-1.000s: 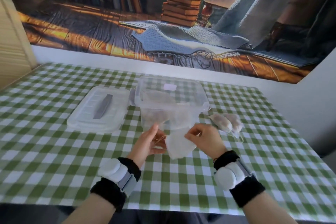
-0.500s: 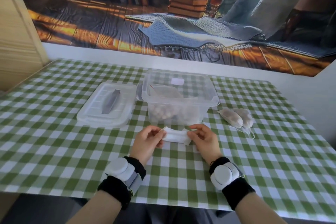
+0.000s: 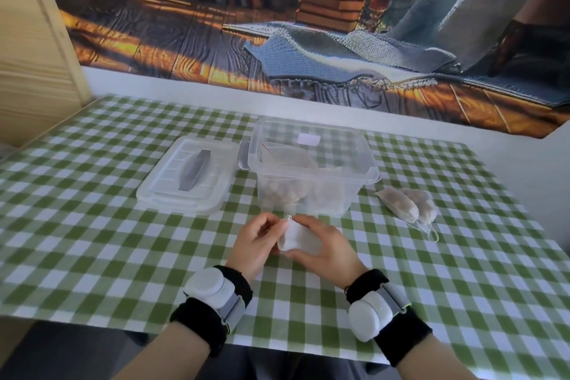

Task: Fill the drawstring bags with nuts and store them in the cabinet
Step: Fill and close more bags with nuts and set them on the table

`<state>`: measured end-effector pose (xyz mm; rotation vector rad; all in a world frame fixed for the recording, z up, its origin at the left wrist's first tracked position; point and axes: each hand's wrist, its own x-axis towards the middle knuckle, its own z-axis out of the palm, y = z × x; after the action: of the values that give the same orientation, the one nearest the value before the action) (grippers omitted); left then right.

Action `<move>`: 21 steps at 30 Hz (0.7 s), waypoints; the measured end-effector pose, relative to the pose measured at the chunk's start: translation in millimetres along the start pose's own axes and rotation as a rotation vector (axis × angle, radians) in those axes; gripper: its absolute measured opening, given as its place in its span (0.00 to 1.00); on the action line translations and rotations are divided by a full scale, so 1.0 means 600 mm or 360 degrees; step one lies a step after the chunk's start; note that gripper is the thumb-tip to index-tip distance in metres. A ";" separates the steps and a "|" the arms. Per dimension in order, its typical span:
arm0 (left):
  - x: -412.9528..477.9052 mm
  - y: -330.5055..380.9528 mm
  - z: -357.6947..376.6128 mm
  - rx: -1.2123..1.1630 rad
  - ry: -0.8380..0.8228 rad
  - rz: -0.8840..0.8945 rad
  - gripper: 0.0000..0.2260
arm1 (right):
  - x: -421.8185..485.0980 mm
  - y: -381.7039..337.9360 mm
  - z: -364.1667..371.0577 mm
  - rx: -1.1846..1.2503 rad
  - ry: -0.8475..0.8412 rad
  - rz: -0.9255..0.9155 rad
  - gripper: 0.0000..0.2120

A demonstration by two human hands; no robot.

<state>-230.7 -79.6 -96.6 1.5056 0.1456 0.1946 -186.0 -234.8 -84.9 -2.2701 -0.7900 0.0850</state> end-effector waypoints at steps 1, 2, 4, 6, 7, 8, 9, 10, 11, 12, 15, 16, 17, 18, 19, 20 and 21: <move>0.000 -0.002 0.000 -0.0019 0.0001 -0.0019 0.08 | -0.003 0.003 -0.001 0.0069 -0.0002 0.0024 0.26; 0.002 -0.005 -0.001 -0.0024 0.0016 -0.0034 0.08 | -0.003 0.005 -0.002 0.0114 0.0008 0.0041 0.23; 0.004 -0.010 -0.003 -0.0031 0.0087 -0.0033 0.07 | -0.006 0.010 -0.007 0.0174 0.0050 0.0089 0.19; 0.004 -0.011 -0.006 -0.0073 0.0202 0.0047 0.06 | -0.007 0.012 -0.015 0.0177 0.0090 0.0127 0.18; 0.003 -0.010 -0.007 -0.0074 0.0241 0.0112 0.06 | -0.009 0.013 -0.017 0.0160 0.0102 0.0139 0.18; 0.001 -0.009 -0.009 -0.0025 0.0261 0.0202 0.08 | -0.009 0.011 -0.020 0.0136 0.0118 0.0138 0.18; 0.000 -0.008 -0.010 0.0079 0.0246 0.0299 0.10 | -0.010 0.009 -0.021 0.0110 0.0146 0.0129 0.18; -0.002 -0.009 -0.009 0.0214 0.0195 0.0388 0.12 | -0.010 0.008 -0.022 0.0093 0.0181 0.0111 0.18; -0.003 -0.009 -0.006 0.0343 0.0131 0.0457 0.13 | -0.009 0.007 -0.022 0.0085 0.0212 0.0097 0.20; -0.003 -0.014 -0.002 0.0455 0.0079 0.0502 0.13 | -0.010 0.007 -0.019 0.0085 0.0226 0.0087 0.23; 0.001 -0.024 0.007 0.0681 0.0034 0.0550 0.14 | -0.007 0.009 -0.017 0.0060 0.0213 0.0073 0.24; 0.003 -0.027 0.008 0.0718 0.0033 0.0546 0.15 | -0.005 0.010 -0.016 0.0047 0.0208 0.0075 0.22; 0.005 -0.028 0.009 0.0744 0.0030 0.0542 0.16 | -0.003 0.010 -0.016 0.0040 0.0204 0.0079 0.21; 0.009 -0.028 0.010 0.0750 0.0013 0.0530 0.17 | -0.001 0.009 -0.015 0.0038 0.0201 0.0086 0.20; 0.012 -0.026 0.011 0.0732 -0.0017 0.0514 0.16 | 0.001 0.006 -0.014 0.0045 0.0195 0.0092 0.19; 0.015 -0.022 0.012 0.0685 -0.0046 0.0502 0.15 | 0.002 0.004 -0.013 0.0064 0.0175 0.0107 0.19; 0.016 -0.017 0.014 0.0619 -0.0066 0.0500 0.13 | 0.003 0.003 -0.012 0.0098 0.0154 0.0124 0.19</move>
<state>-218.9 -86.3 -105.9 1.9160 -0.0945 0.4039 -181.6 -239.0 -80.5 -2.2286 -0.6404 0.0352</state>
